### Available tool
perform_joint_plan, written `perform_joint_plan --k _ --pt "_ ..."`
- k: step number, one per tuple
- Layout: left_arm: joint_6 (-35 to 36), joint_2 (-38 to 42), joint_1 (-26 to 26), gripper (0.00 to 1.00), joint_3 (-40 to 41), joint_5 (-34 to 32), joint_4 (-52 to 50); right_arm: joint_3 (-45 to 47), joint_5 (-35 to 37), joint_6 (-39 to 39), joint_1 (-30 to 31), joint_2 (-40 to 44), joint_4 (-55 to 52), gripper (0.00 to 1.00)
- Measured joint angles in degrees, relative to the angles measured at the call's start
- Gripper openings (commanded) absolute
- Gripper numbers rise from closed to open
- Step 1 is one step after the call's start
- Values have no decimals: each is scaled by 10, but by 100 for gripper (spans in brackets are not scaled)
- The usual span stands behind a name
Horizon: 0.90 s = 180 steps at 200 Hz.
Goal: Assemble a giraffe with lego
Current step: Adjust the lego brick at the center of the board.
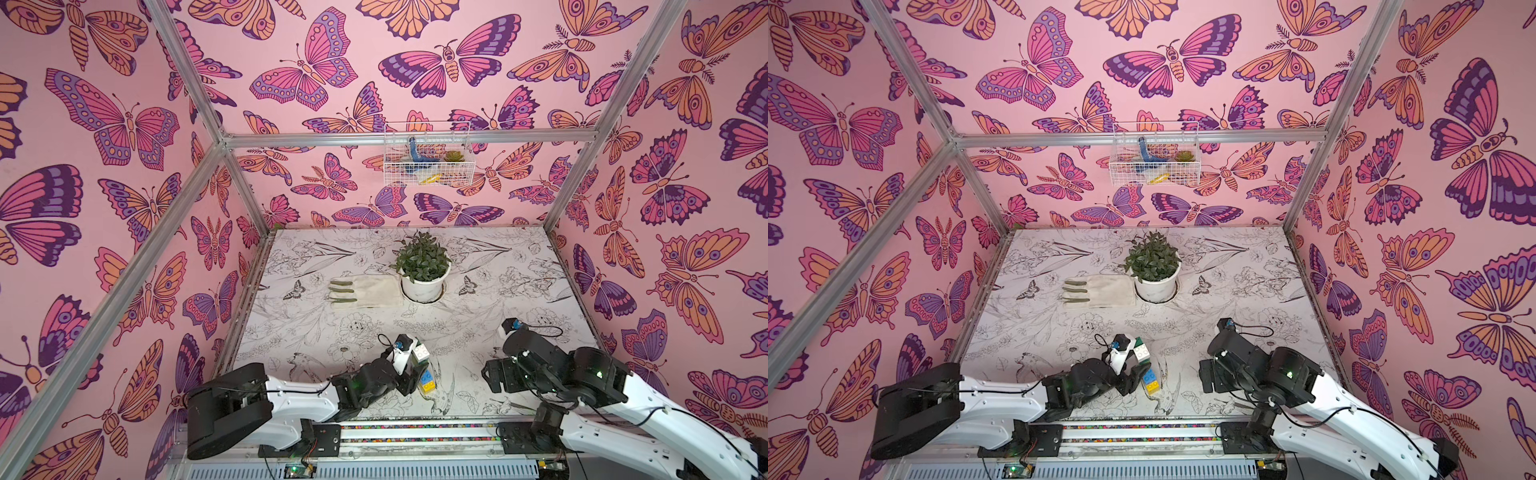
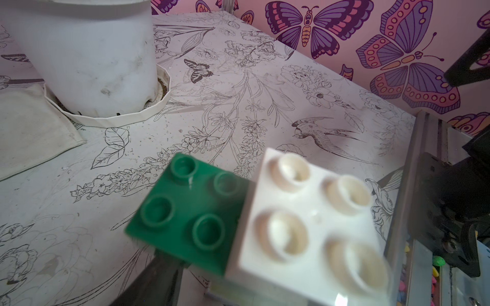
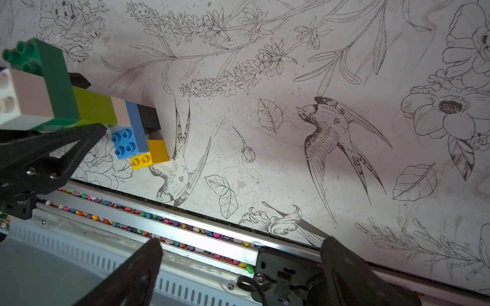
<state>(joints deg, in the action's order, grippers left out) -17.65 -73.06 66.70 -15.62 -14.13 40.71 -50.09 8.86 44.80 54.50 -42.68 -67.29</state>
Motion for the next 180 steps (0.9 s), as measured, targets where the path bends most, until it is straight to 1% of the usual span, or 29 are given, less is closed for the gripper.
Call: perform_joint_plan --k 78,103,121,149,180 --pt "-8 7 0 66 15 0 2 0 -3 3 0 0 2 93" --pt "-9 7 0 55 15 2 3 0 -4 4 0 0 2 93" --pt "-9 4 0 55 15 7 5 0 -4 6 0 0 2 93" --pt "-9 -12 0 51 15 11 9 0 -4 11 0 0 2 94" --pt "-9 -13 0 44 15 11 9 0 -4 15 0 0 2 94"
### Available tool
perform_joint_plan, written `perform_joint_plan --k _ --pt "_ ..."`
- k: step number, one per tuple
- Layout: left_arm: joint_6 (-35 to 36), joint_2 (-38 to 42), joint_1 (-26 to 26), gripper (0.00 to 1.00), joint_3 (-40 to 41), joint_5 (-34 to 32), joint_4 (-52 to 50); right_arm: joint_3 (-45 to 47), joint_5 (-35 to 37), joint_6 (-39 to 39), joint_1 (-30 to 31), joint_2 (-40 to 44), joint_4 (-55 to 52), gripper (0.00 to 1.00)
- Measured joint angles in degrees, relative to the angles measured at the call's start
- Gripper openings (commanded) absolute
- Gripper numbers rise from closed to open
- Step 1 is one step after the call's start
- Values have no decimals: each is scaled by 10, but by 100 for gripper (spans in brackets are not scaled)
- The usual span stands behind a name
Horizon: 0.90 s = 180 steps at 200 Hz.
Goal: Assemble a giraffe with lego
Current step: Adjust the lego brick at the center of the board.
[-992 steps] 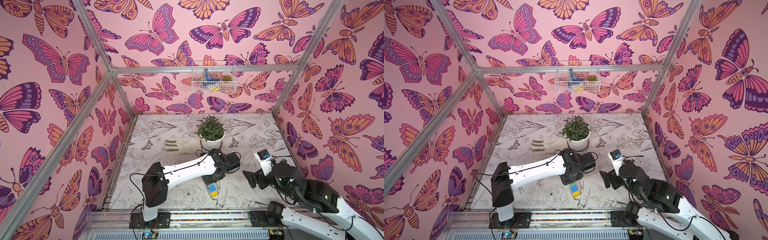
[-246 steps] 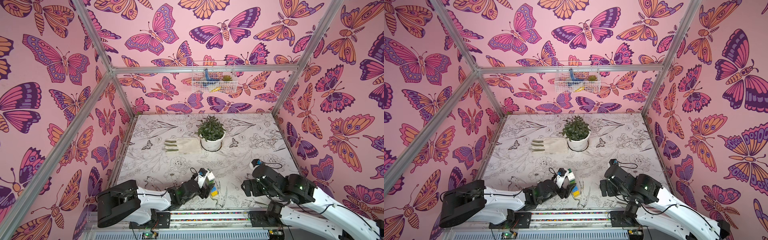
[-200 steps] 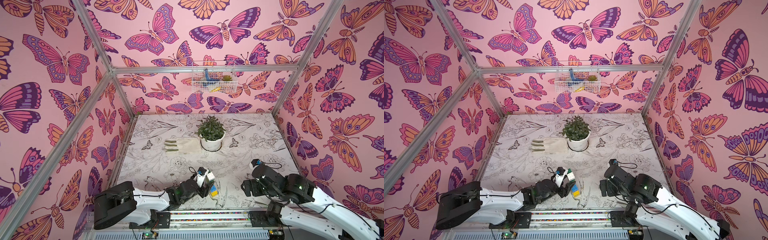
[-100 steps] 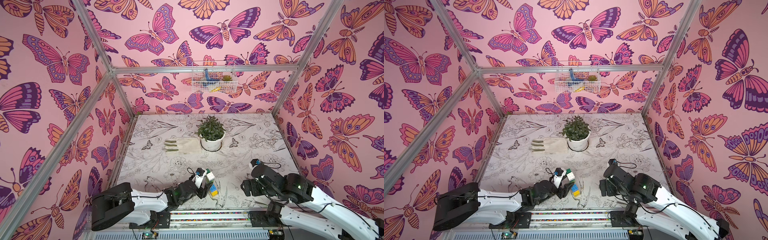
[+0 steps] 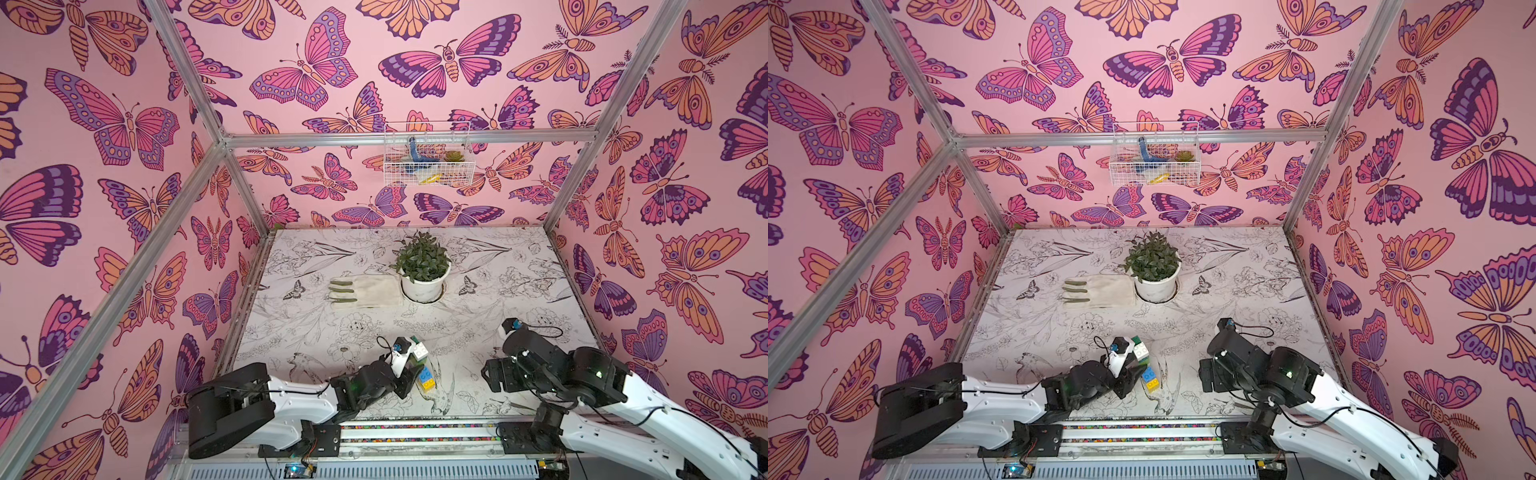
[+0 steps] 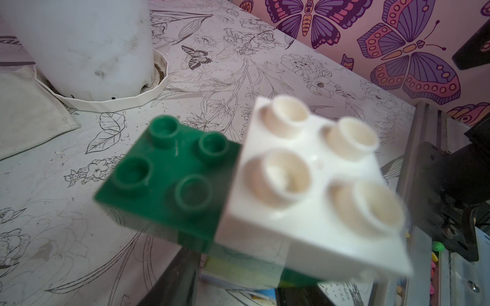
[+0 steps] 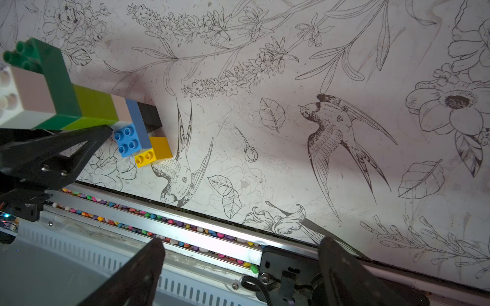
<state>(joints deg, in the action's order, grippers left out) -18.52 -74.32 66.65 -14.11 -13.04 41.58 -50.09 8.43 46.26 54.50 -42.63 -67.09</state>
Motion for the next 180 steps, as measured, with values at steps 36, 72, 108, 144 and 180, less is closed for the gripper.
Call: perform_joint_plan --k 36,72,108,144,180 --pt "0 4 0 42 -2 -1 -9 0 0 0 0 0 0 94" --pt "0 34 0 36 -5 -1 -40 0 0 0 0 0 0 94" --pt "0 49 0 33 -27 -3 -84 0 3 -4 0 -4 0 94" --pt "-11 86 0 30 -99 -13 -202 -6 20 -19 0 -15 0 94" --pt "-51 113 -5 28 -254 -23 -425 -31 48 -43 0 -21 7 95"
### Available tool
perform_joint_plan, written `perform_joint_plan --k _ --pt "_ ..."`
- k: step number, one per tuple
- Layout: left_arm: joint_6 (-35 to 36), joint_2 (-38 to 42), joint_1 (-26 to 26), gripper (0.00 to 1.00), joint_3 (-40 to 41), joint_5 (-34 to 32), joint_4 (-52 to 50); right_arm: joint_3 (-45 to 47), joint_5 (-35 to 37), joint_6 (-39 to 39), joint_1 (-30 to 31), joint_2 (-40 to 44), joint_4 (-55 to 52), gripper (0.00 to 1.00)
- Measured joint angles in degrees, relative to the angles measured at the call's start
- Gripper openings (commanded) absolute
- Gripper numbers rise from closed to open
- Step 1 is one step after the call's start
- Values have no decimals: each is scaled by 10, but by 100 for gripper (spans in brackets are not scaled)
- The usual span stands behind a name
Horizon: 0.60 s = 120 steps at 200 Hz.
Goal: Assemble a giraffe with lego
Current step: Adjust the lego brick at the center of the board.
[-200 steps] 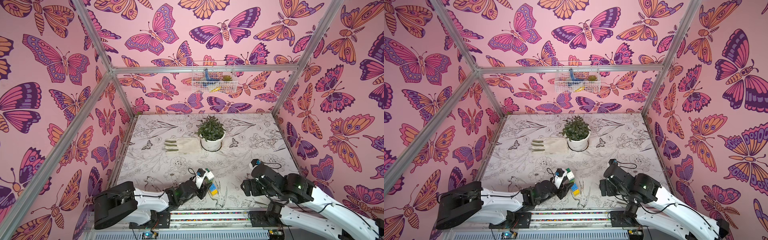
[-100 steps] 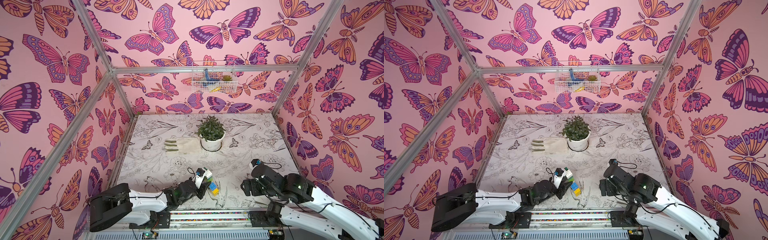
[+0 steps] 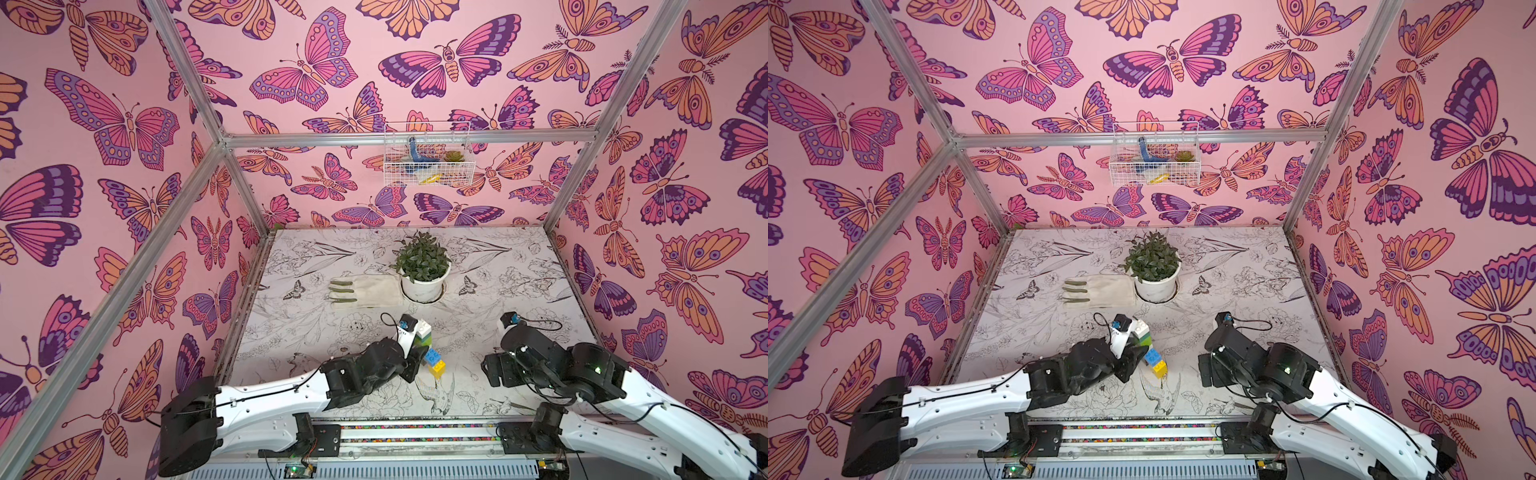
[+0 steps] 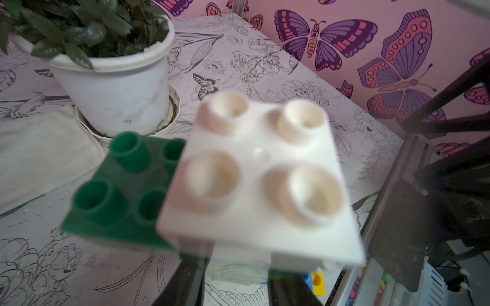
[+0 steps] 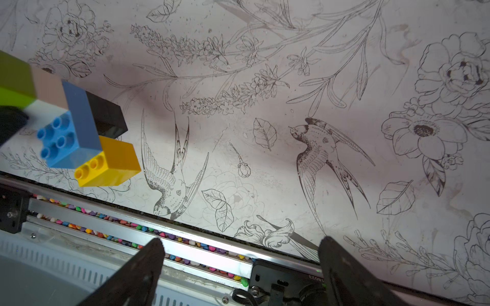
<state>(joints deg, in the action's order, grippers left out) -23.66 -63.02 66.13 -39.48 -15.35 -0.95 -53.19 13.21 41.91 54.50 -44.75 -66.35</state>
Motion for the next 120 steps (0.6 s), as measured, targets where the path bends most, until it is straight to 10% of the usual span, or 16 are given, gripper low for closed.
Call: perform_joint_plan --k 67,120 --pt "-124 -73 -25 29 -323 22 -439 -42 45 -60 0 -4 38 96" --pt "-225 -159 -51 28 -371 111 -608 -104 76 -151 0 -7 92 97"
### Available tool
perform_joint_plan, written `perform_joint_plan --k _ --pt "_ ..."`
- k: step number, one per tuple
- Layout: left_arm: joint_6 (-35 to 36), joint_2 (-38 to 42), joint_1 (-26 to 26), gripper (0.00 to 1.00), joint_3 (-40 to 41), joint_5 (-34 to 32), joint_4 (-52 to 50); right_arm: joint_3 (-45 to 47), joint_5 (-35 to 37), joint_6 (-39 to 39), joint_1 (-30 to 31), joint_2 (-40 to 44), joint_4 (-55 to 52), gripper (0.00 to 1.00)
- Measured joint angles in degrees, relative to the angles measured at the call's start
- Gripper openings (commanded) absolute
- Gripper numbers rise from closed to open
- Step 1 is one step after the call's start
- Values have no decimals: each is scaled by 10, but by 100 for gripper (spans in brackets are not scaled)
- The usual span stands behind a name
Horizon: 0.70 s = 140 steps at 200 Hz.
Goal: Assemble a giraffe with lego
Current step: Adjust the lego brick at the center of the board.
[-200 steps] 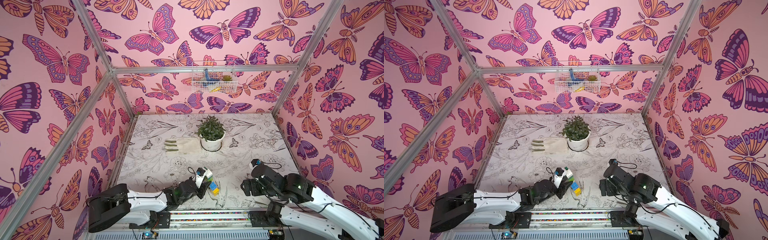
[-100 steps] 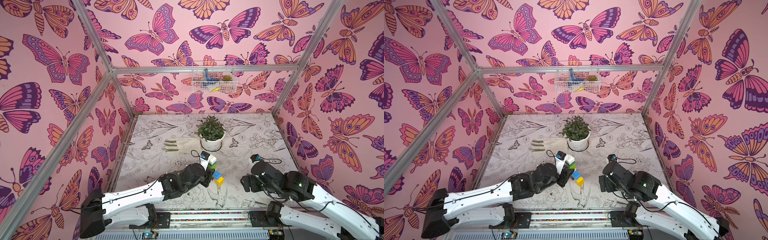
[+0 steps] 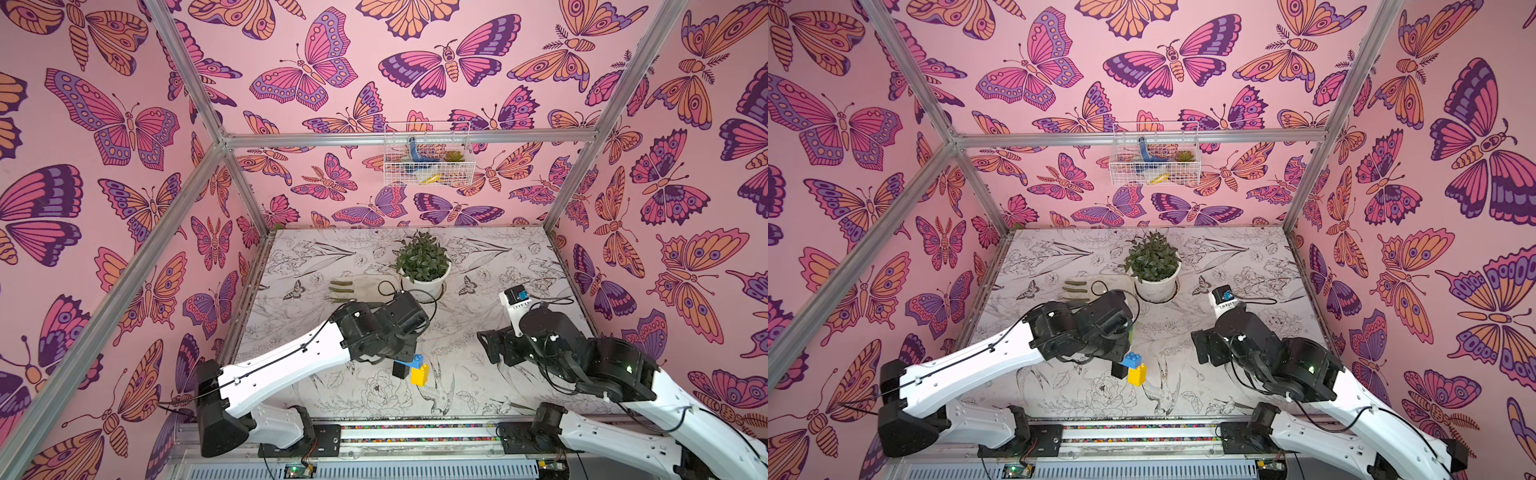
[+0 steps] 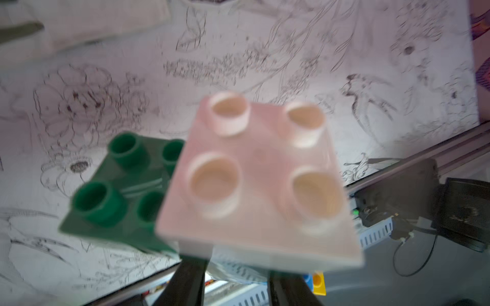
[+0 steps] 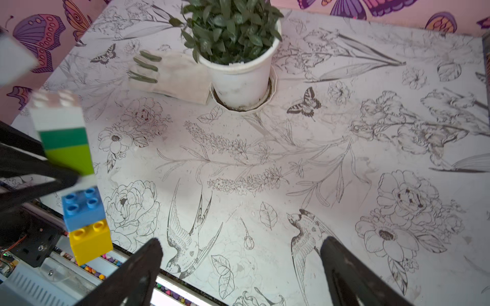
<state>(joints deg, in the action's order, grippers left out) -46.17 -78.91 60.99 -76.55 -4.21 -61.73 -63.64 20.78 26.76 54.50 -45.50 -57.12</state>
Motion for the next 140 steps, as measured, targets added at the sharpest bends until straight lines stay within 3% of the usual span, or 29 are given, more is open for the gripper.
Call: perform_joint_plan --k 58,140 --pt "-82 -46 -14 28 50 58 -47 -4 26 -91 0 33 39 99" --pt "-114 -176 -23 29 47 94 -35 -6 47 -170 0 58 72 99"
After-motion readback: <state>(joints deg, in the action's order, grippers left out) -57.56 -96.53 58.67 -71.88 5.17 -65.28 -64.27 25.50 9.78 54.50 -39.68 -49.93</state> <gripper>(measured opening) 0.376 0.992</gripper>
